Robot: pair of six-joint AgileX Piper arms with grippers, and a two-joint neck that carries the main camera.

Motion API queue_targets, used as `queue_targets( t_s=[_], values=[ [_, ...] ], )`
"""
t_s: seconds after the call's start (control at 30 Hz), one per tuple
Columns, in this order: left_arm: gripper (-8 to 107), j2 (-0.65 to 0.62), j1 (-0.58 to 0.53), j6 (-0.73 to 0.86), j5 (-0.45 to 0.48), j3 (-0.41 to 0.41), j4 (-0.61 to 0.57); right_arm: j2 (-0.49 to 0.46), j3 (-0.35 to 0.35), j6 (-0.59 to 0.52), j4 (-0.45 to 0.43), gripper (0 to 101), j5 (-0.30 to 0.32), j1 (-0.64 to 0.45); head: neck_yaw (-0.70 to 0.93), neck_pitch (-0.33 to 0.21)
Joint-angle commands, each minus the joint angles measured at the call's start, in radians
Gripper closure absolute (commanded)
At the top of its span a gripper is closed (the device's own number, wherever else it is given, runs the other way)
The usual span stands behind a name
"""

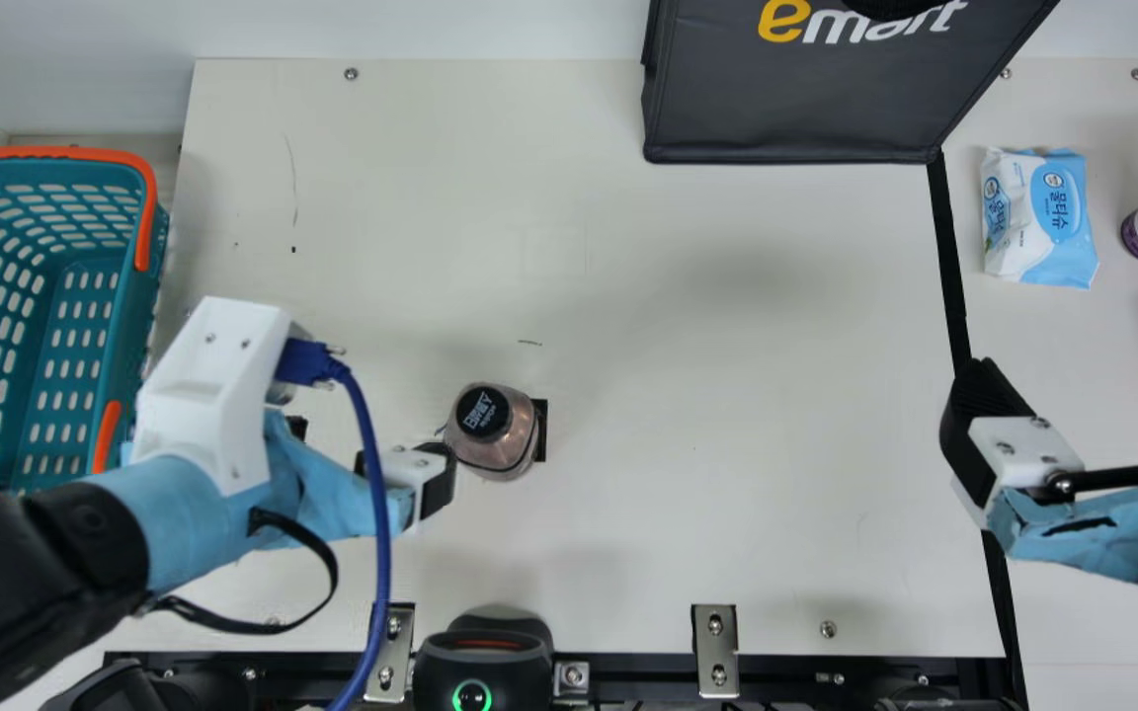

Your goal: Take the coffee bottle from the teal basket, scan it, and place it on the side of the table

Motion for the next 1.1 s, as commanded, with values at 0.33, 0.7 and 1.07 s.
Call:
queue_targets(
  t_s=[0.33,0.7,1.07],
  values=[
    [9,0.105,-0.187,-0.255,0.001,-0.080,0.138,0.000,0.000,0.000,0.000,6,0.000,0.000,0.002,-0.029],
    [9,0.205,-0.325,-0.433,0.001,-0.091,0.327,0.000,0.000,0.000,0.000,6,0.000,0.000,0.002,-0.029],
    [9,0.288,-0.401,-0.602,0.001,-0.061,0.457,0.000,0.000,0.000,0.000,6,0.000,0.000,0.002,-0.029]
  ],
)
